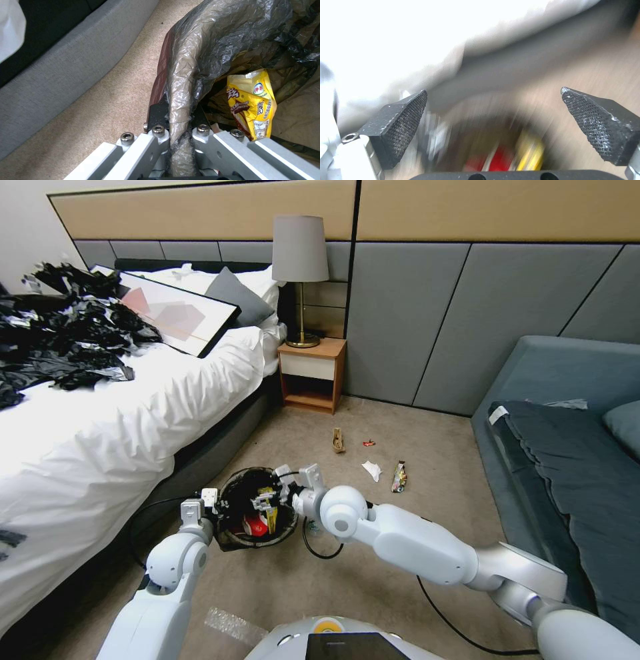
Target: Pick up the trash bin, then pick up the garbage from the floor and place it into the trash bin.
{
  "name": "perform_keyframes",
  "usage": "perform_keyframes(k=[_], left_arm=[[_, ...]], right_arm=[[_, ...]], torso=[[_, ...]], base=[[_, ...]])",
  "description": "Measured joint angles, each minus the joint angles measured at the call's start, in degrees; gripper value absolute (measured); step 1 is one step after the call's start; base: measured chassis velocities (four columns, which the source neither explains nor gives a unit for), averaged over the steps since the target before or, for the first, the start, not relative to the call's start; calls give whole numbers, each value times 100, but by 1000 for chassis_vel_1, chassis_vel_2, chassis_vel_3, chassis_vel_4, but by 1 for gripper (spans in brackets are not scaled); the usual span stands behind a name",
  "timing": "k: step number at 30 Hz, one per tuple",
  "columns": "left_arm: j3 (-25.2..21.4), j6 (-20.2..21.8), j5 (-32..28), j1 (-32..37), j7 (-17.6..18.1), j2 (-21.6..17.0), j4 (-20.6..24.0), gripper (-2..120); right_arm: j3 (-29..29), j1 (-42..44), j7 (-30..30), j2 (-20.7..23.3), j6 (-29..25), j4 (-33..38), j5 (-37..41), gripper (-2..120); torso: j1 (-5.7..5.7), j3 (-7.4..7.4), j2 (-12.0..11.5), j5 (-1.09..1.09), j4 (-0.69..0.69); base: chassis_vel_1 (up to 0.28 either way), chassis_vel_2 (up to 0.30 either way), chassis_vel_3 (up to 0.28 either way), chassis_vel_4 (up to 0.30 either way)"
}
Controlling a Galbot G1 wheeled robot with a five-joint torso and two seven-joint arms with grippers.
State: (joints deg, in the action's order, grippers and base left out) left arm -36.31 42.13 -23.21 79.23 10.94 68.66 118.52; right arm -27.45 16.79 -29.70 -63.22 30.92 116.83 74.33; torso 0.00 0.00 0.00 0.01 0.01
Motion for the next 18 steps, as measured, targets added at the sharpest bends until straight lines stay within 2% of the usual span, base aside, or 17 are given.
perform_keyframes(k=[4,9,14,15,17,18], left_arm=[[-14,0,-4,4,-3,-15,48,0],[-16,0,-7,10,-4,-16,89,0],[-33,0,-14,29,-4,-42,118,0],[-36,0,-16,30,-2,-47,120,0],[-35,0,-23,30,-4,-48,125,0],[-36,0,-34,35,-1,-45,135,0]], right_arm=[[426,-399,-25,266,-166,-7,-189,100],[891,-360,30,524,-258,-83,-560,100],[1670,414,365,951,-424,-212,-1542,100],[1793,568,413,1007,-448,-236,-1664,100],[1929,726,485,1045,-507,-246,-1824,100],[2433,1258,643,1141,-830,-291,-2503,100]], torso=[[0,0,0,-1,0],[0,0,0,0,-1],[0,0,0,1,-1],[0,0,0,3,-5],[0,0,0,4,-4],[0,-1,0,-3,-2]], base=[[0,0,0,0],[0,0,0,0],[0,0,0,0],[0,0,0,0],[0,0,0,0],[0,0,0,0]])
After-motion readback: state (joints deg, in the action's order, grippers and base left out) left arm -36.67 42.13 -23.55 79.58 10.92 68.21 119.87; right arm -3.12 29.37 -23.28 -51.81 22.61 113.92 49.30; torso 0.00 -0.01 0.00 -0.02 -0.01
